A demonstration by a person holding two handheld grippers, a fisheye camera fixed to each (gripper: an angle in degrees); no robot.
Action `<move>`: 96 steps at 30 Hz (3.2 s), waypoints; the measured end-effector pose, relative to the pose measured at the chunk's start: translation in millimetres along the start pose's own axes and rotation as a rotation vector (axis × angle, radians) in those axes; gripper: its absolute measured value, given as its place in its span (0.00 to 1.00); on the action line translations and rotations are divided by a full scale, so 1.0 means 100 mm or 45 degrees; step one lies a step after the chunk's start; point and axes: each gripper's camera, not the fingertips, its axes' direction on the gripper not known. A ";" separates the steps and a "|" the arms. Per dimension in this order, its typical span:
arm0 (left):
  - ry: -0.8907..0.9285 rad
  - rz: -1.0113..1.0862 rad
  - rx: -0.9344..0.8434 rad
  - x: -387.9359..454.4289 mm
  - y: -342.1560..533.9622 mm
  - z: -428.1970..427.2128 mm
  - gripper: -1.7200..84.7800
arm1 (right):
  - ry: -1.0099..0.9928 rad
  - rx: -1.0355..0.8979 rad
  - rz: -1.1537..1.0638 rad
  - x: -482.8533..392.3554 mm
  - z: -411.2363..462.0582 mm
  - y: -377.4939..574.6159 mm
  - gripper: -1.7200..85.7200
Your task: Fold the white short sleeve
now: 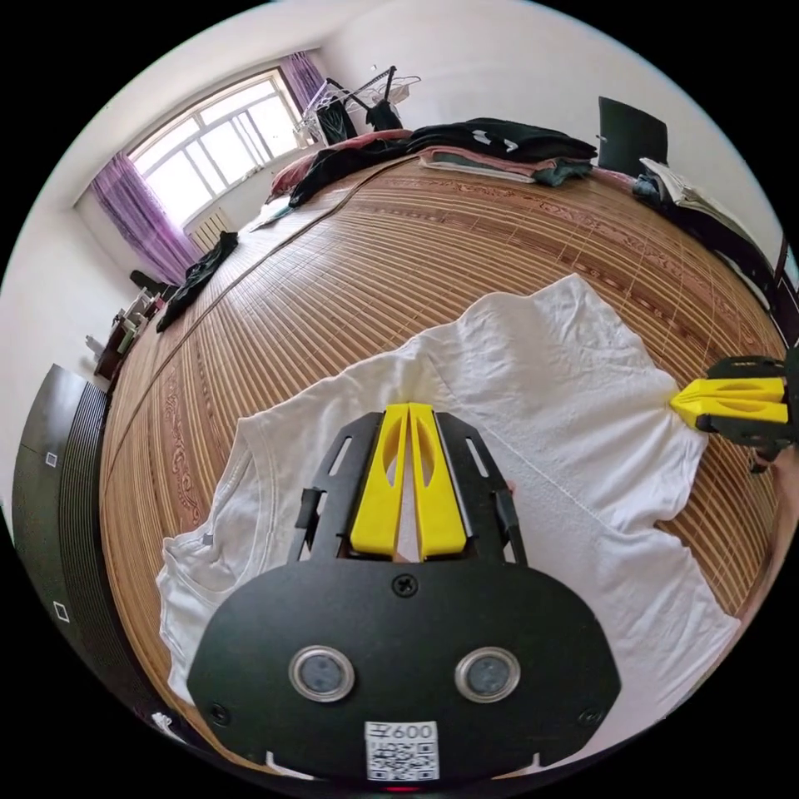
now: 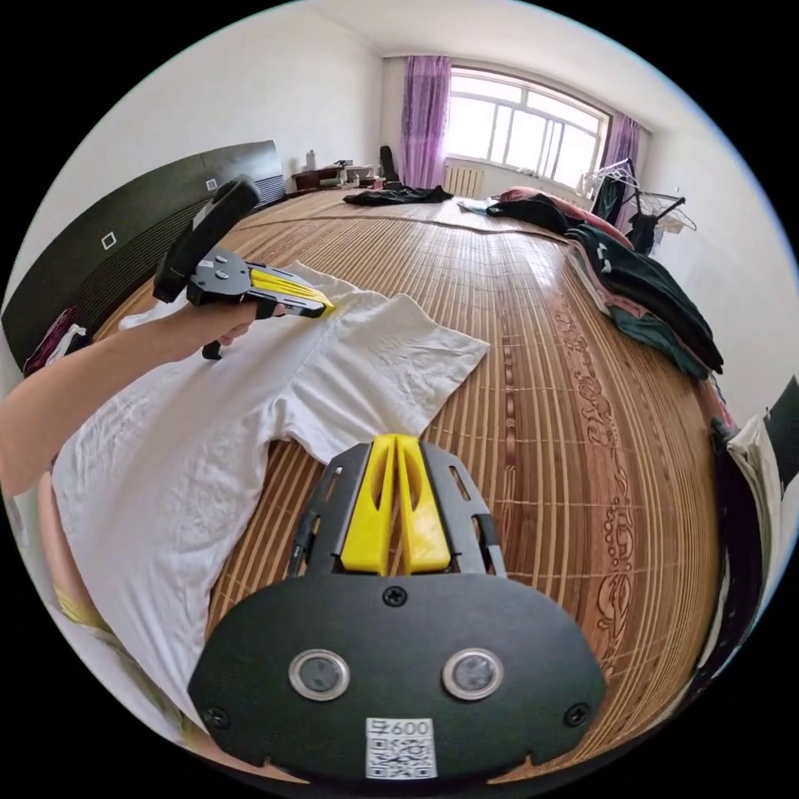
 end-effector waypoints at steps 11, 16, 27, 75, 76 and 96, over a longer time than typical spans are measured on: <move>-0.043 -0.129 0.575 -0.02 1.01 -0.88 0.03 | -0.049 0.352 0.088 0.24 -0.32 0.52 0.01; 0.297 0.186 0.224 0.76 1.42 -1.25 0.03 | 0.023 0.469 -0.181 -0.29 -0.48 0.68 0.01; 0.247 0.159 0.035 1.97 2.30 -1.57 0.03 | -0.200 -0.054 -0.174 -0.47 0.39 0.19 0.01; 0.188 -0.880 -0.004 -1.93 5.80 -3.08 0.02 | -0.623 -0.192 -0.589 -3.85 2.62 -1.72 0.01; 0.204 -0.889 0.004 -1.96 5.83 -3.11 0.02 | -0.595 -0.157 -0.558 -3.81 2.62 -1.77 0.01; 0.207 -0.918 0.004 -2.02 5.98 -3.61 0.02 | -0.759 -0.233 -0.788 -3.35 3.14 -1.89 0.01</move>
